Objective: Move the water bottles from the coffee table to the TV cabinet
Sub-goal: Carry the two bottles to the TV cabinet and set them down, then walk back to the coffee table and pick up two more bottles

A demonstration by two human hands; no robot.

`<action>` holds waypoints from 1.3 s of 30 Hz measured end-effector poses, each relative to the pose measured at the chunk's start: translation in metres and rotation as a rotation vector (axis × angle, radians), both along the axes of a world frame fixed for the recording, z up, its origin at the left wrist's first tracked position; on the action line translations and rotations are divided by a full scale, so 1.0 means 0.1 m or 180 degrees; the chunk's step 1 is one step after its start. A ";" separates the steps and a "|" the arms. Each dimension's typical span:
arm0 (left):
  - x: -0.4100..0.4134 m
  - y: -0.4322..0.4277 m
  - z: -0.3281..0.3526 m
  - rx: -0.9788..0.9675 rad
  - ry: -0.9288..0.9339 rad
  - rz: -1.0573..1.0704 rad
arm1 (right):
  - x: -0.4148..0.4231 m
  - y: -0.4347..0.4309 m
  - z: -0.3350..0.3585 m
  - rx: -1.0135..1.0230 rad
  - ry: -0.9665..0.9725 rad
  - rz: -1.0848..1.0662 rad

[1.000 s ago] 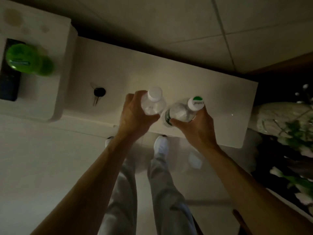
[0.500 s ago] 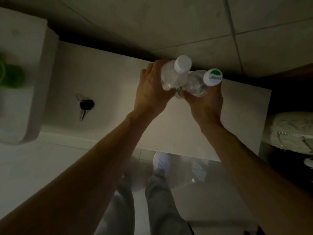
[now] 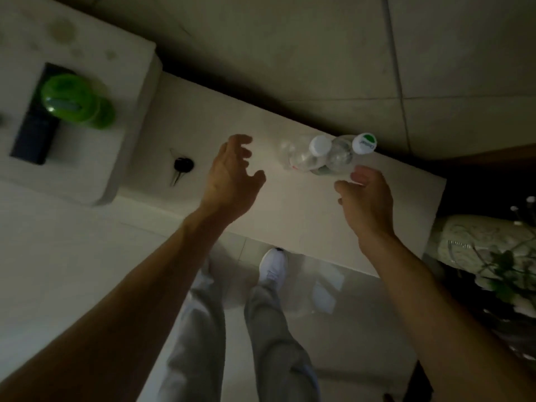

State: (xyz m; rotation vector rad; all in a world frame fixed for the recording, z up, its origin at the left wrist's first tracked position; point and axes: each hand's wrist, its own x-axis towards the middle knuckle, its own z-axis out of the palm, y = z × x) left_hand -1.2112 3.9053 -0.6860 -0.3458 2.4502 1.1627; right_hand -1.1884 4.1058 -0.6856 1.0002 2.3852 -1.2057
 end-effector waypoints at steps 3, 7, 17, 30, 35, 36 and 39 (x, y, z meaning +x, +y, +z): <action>0.30 -0.48 0.44 -0.0104 -0.0136 -0.0097 | 0.10 -0.29 0.38 -0.0050 0.0001 0.0111; 0.76 -1.10 1.16 -0.0455 -0.0263 -0.0423 | 0.16 -0.87 0.99 -0.0265 -0.0132 0.0891; 1.92 -2.26 2.88 -0.1113 -0.0661 -0.0154 | 0.33 -2.43 2.74 0.0328 0.0244 0.4455; 3.22 -3.12 3.85 -0.0912 -0.0699 0.1138 | 1.20 -4.02 3.64 0.0613 0.0195 0.5744; 3.67 -3.52 4.08 -0.0823 -0.0742 0.1466 | 1.53 -4.59 3.86 0.0652 0.0332 0.6136; 3.76 -3.61 4.12 -0.0833 -0.0746 0.1531 | 1.59 -4.70 3.90 0.0658 0.0336 0.6203; 4.02 -3.87 4.24 -0.0865 -0.0773 0.1707 | 1.76 -5.03 3.99 0.0632 0.0355 0.6349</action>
